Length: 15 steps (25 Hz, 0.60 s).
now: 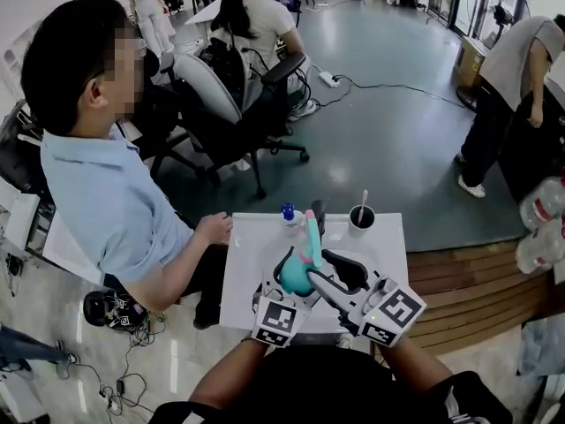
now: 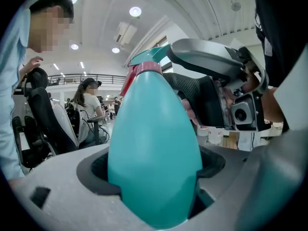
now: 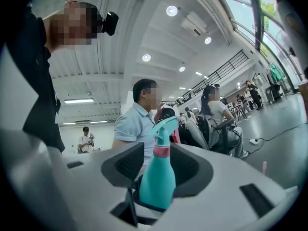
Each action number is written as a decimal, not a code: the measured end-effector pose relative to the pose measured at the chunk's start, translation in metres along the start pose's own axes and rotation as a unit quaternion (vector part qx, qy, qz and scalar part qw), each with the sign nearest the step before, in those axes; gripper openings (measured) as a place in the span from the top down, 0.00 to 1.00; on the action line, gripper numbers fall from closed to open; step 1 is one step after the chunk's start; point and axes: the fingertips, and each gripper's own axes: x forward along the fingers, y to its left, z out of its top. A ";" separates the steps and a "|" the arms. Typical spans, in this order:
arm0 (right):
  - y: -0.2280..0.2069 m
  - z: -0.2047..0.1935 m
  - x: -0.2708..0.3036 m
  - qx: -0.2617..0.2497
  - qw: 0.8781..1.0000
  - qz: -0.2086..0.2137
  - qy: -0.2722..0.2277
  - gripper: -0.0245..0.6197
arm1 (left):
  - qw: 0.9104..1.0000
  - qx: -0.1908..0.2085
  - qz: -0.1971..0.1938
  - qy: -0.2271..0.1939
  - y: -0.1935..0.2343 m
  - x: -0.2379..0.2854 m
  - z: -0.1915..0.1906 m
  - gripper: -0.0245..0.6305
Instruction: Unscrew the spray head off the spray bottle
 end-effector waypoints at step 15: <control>0.003 0.002 0.007 -0.013 1.000 -0.011 0.014 0.69 | 1.000 0.017 -0.014 -0.003 -0.020 0.000 0.000 0.27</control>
